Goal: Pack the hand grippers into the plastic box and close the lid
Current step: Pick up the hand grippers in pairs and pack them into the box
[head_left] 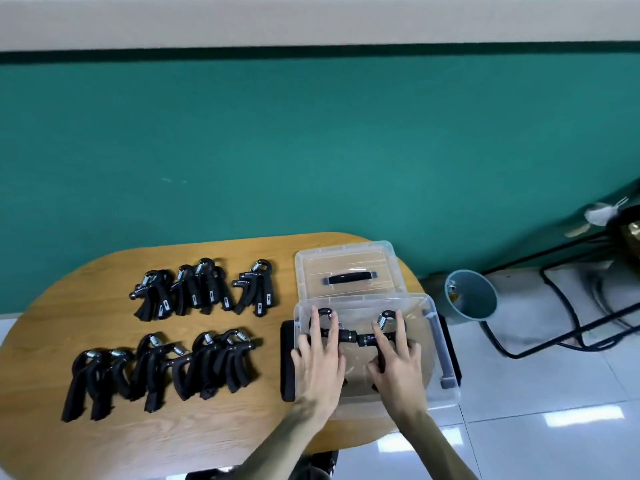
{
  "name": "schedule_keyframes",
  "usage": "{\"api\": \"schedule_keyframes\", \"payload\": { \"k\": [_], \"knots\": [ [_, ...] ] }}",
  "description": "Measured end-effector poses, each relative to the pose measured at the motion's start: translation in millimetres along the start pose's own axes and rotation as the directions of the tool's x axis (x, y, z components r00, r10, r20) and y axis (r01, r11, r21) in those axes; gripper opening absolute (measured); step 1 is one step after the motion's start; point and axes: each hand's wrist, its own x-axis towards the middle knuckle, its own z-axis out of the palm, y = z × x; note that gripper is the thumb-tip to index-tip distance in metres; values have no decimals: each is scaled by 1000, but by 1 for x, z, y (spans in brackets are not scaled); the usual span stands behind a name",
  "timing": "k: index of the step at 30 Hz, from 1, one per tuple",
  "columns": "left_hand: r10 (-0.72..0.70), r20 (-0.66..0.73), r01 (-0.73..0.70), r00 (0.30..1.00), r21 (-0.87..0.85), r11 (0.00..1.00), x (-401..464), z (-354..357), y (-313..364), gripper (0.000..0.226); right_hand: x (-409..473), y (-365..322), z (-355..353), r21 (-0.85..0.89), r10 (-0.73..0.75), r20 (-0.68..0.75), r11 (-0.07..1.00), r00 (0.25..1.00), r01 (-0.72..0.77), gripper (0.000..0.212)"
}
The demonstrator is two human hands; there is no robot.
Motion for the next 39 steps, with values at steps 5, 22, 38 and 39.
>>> {"api": "schedule_keyframes", "payload": {
  "k": [5,22,38,39],
  "knots": [
    [-22,112,21,994,10,1000,10,29,26,83,1,38,11,39,39,38,998,999,-41,86],
    [-208,301,187,931,98,977,57,131,7,79,55,110,99,133,-52,367,991,929,3,88],
    [-202,245,145,948,231,962,60,179,-2,93,60,125,128,-51,95,594,995,799,-81,102],
    [-197,228,141,953,242,960,60,182,-3,99,60,122,128,-96,124,603,992,788,-83,112]
  ]
}}
